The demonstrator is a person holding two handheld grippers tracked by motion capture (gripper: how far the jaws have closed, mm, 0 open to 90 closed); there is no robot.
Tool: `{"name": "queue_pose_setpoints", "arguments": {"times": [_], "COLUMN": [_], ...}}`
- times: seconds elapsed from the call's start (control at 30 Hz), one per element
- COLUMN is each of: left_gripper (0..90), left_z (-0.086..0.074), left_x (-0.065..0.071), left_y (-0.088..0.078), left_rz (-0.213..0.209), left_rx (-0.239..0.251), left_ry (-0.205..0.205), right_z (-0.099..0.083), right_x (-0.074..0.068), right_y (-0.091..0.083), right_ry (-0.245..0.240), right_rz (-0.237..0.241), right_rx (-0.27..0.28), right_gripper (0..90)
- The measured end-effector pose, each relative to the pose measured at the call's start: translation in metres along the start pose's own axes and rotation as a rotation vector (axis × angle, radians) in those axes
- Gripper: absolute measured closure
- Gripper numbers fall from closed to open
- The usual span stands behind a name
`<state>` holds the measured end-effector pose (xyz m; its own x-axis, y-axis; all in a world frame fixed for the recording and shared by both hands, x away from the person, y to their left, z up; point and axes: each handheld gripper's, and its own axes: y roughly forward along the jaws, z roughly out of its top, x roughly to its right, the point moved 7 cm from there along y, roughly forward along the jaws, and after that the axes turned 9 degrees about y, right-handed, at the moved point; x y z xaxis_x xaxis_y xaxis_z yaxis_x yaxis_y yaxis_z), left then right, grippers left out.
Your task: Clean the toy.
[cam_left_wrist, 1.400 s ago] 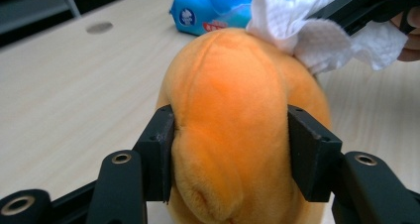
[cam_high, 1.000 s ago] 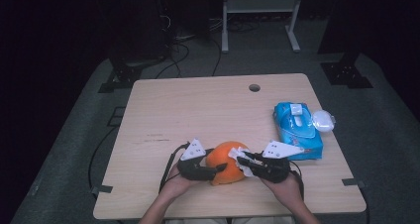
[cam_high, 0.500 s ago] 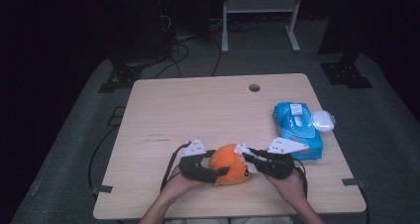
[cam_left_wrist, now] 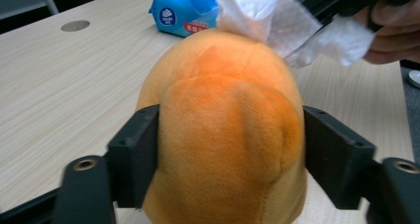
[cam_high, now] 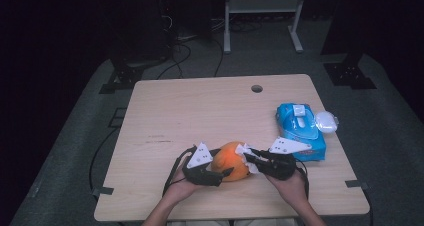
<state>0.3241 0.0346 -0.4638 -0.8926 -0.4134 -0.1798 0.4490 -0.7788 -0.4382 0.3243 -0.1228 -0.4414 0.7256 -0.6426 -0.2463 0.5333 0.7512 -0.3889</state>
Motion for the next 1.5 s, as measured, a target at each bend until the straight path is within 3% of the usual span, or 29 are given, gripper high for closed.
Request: {"name": "queue_pose_setpoints", "arguments": {"times": [0.07, 0.1, 0.13, 0.2, 0.27, 0.33, 0.4, 0.47, 0.53, 0.63, 0.7, 0.77, 0.83, 0.87, 0.9, 0.93, 1.03, 1.13, 1.2, 1.27, 1.4, 1.47, 1.5], "left_gripper": [33.0, 34.0, 34.0, 34.5, 34.7, 34.7, 34.6, 34.3, 34.3, 34.3, 34.5, 34.4, 31.1, 25.3, 18.8, 18.0, 28.3, 34.6, 35.5, 35.3, 18.6, 24.5, 28.3], "left_z": [-0.001, -0.001, 0.000, 0.000, -0.001, -0.001, 0.000, 0.000, 0.000, -0.001, -0.003, -0.005, -0.002, 0.001, 0.006, 0.008, 0.001, -0.006, -0.011, -0.013, -0.002, -0.006, -0.008], "left_x": [0.002, 0.004, 0.006, 0.007, 0.007, 0.007, 0.008, 0.010, 0.012, 0.012, 0.010, 0.009, 0.007, 0.006, 0.005, 0.003, -0.001, -0.009, -0.015, -0.018, -0.017, -0.018, -0.019], "left_y": [0.000, 0.001, 0.001, 0.001, 0.000, 0.001, 0.002, 0.003, 0.003, 0.002, 0.001, 0.000, -0.001, -0.002, -0.003, -0.004, -0.005, -0.010, -0.013, -0.015, -0.014, -0.013, -0.014], "left_rz": [-0.003, -0.003, -0.001, 0.006, -0.003, -0.006, -0.004, -0.002, -0.002, -0.003, -0.005, -0.010, -0.031, -0.043, -0.057, -0.056, -0.026, -0.012, -0.016, -0.022, -0.004, 0.020, 0.017], "left_rx": [0.001, 0.000, -0.005, -0.012, 0.001, 0.002, -0.007, -0.019, -0.017, -0.023, -0.022, -0.032, -0.024, -0.011, 0.015, 0.035, 0.009, -0.011, -0.007, -0.003, 0.020, -0.012, -0.011], "left_ry": [0.017, 0.034, 0.052, 0.069, 0.058, 0.061, 0.074, 0.099, 0.105, 0.101, 0.094, 0.096, 0.065, 0.030, -0.015, -0.040, -0.001, -0.012, -0.060, -0.077, -0.077, -0.039, -0.052], "right_z": [0.003, 0.005, 0.005, 0.007, 0.008, 0.009, 0.008, 0.007, 0.006, 0.007, 0.008, 0.006, 0.003, 0.002, 0.001, 0.001, 0.002, 0.003, -0.003, -0.011, -0.007, -0.004, -0.004], "right_x": [-0.010, -0.026, -0.026, -0.037, -0.033, -0.020, -0.012, -0.020, -0.035, -0.047, -0.039, -0.021, -0.006, -0.004, -0.006, -0.010, -0.018, -0.008, 0.004, 0.013, 0.004, -0.004, -0.006], "right_y": [0.001, 0.005, 0.005, 0.010, 0.009, 0.006, 0.003, 0.005, 0.010, 0.015, 0.013, 0.009, 0.004, 0.004, 0.005, 0.006, 0.010, 0.008, 0.006, 0.005, 0.009, 0.010, 0.010], "right_ry": [-0.026, -0.056, -0.056, -0.109, -0.102, -0.089, -0.033, -0.041, -0.048, -0.092, -0.078, -0.061, 0.003, 0.022, 0.018, -0.001, -0.028, -0.017, -0.002, 0.053, 0.030, 0.004, -0.010], "right_rz": [0.017, 0.067, 0.067, 0.063, 0.056, -0.006, -0.004, 0.013, 0.087, 0.100, 0.073, 0.008, -0.002, 0.008, 0.006, 0.011, 0.020, -0.012, -0.051, -0.053, -0.038, -0.024, -0.028], "right_rx": [0.001, 0.007, 0.007, -0.008, -0.005, 0.001, 0.002, 0.006, 0.009, -0.011, -0.004, 0.000, 0.003, 0.004, 0.003, 0.001, 0.000, 0.001, -0.010, -0.018, 0.004, 0.013, 0.012], "right_gripper": [75.2, 75.1, 75.1, 75.2, 75.2, 75.2, 75.2, 75.2, 75.2, 75.2, 75.2, 75.2, 75.2, 75.2, 75.2, 75.2, 75.2, 75.2, 75.2, 75.2, 75.2, 75.2, 75.1]}}
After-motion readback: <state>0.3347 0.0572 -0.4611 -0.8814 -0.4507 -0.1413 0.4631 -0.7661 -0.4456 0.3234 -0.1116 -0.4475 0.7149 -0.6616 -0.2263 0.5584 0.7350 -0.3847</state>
